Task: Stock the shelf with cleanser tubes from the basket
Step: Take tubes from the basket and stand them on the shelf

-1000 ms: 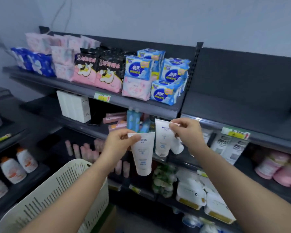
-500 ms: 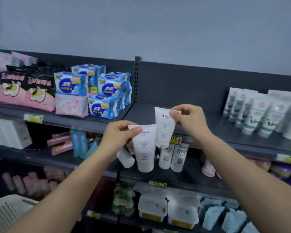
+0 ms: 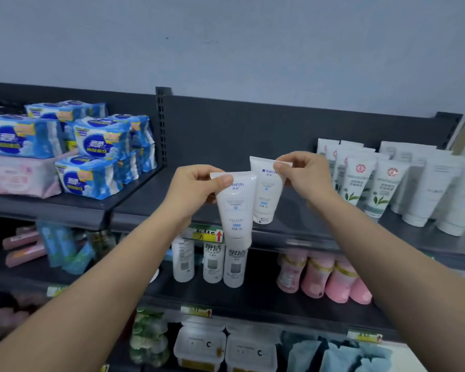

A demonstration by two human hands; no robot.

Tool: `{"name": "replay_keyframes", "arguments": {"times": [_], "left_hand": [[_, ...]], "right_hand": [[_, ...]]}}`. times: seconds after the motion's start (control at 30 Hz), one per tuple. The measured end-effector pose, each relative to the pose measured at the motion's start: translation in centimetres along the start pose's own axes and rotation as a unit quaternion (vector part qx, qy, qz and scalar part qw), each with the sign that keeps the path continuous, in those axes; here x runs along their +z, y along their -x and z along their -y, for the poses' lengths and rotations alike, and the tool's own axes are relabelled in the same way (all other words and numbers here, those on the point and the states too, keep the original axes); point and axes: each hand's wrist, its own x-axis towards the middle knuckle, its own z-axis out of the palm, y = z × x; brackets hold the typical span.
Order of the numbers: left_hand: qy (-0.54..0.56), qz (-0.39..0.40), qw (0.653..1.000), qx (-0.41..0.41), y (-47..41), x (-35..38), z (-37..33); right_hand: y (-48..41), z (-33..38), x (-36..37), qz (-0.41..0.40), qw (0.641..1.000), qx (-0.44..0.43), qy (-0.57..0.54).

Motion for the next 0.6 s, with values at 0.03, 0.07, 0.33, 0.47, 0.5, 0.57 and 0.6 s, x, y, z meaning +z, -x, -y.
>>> {"name": "replay_keyframes", "arguments": {"times": [0.03,0.07,0.33,0.47,0.5,0.57,0.6], "left_hand": [[-0.002,0.003,1.000,0.000,-0.7,0.7,0.0],[-0.004,0.005,1.000,-0.001,-1.4,1.3,0.0],[-0.009,0.035,0.999,0.008,-8.2,5.0,1.1],[-0.021,0.049,0.999,0.003,-11.9,5.9,2.5],[-0.025,0.052,0.998,0.002,-12.8,6.1,2.9],[-0.032,0.058,0.998,0.000,-14.4,6.5,3.5],[-0.033,0.061,0.998,-0.001,-15.1,6.7,3.8]], "right_hand": [[-0.6,-0.2,-0.4,-0.004,1.000,0.000,0.001],[-1.3,-0.5,-0.7,-0.007,1.000,0.000,0.002],[-7.7,-3.8,-1.4,-0.033,0.999,0.029,0.003],[-11.4,-5.8,-0.8,-0.045,0.998,0.042,0.012],[-12.2,-6.3,-0.6,-0.048,0.998,0.045,0.016],[-13.8,-7.2,-0.1,-0.054,0.997,0.046,0.028],[-14.6,-7.6,0.1,-0.056,0.997,0.044,0.033]]}}
